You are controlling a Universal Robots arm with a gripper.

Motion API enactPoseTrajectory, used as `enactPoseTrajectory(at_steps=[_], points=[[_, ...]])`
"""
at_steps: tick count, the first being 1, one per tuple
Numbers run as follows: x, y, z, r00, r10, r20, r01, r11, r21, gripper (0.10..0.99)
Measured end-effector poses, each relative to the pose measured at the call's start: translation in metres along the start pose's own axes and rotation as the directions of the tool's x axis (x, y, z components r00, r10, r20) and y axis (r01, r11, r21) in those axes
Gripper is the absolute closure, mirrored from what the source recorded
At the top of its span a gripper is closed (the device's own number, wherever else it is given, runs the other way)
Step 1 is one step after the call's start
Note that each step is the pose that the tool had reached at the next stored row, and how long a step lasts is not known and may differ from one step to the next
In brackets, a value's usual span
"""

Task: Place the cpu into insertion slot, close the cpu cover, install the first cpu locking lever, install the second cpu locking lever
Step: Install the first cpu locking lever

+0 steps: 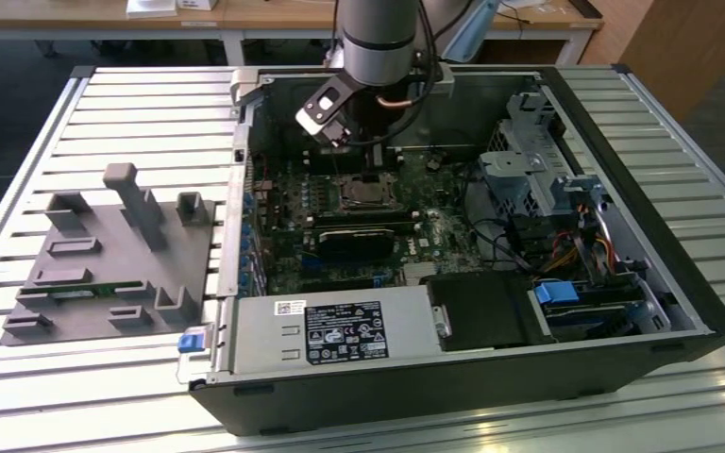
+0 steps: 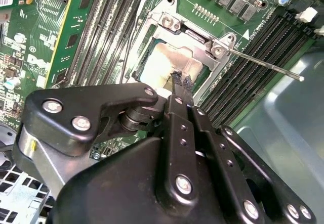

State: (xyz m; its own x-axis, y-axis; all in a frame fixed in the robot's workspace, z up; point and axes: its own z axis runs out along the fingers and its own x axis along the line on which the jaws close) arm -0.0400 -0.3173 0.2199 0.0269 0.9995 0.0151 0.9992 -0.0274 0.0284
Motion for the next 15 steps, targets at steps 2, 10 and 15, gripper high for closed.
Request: enactPoseTrajectory(at_steps=[2,10,15], points=[[0.0001,0.0001,-0.0042,1.0,0.0,-0.0001,0.0,1.0,-0.001,0.98],[0.0005,0.001,-0.0355,1.0,0.0,-0.0001,0.0,1.0,-0.005,0.98],[0.0009,0.0016,-0.0568,1.0,0.0,0.0,0.0,1.0,-0.007,0.98]])
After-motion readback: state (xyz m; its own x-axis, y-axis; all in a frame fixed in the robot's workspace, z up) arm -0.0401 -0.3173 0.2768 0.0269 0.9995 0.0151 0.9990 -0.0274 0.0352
